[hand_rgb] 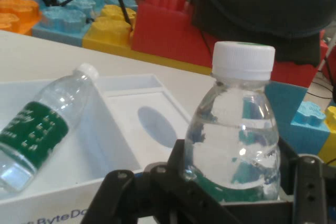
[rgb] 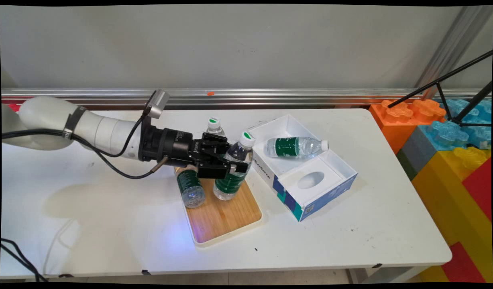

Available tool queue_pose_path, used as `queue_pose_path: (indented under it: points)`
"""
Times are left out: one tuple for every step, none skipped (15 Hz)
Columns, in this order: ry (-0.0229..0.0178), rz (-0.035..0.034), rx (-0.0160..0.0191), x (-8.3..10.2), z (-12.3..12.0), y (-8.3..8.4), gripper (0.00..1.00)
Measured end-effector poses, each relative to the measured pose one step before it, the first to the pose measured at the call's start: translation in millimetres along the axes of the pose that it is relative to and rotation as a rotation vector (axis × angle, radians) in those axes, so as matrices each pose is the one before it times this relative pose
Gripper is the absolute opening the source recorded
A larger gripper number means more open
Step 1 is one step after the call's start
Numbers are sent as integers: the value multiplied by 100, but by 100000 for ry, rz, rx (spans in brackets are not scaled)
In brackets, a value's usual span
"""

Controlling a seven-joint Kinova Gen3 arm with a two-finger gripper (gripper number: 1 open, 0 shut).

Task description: Place the picked object on the tray

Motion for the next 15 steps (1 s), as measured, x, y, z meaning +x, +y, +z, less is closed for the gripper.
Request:
queue_pose_path:
  points:
    - [453, -919, 563, -368, -281, -177, 0]
    - [509, -1178, 502, -489, -524, -123, 0]
    - [403, -635, 346, -243, -394, -13, 0]
    - [513, -824, 261, -301, -469, 63, 0]
    - [263, -546, -5, -183, -228, 98, 0]
    - [319, -523, -20, -200, -205, 152, 0]
    - [329, -428, 86, -198, -152, 171, 0]
    - [288, -317, 9, -179, -74, 165, 0]
    - [263, -111, 105, -106, -35, 98, 0]
    - [270, -215, 41, -152, -8, 118, 0]
    - [341, -20, 134, -130, 31, 105, 0]
    - [429, 11, 155, -155, 57, 110, 0]
    - [4678, 4213, 2627, -940, 1620, 246, 0]
    - [603, 679, -42, -274, 429, 41, 0]
    - [340, 124, -80, -346, 355, 37, 0]
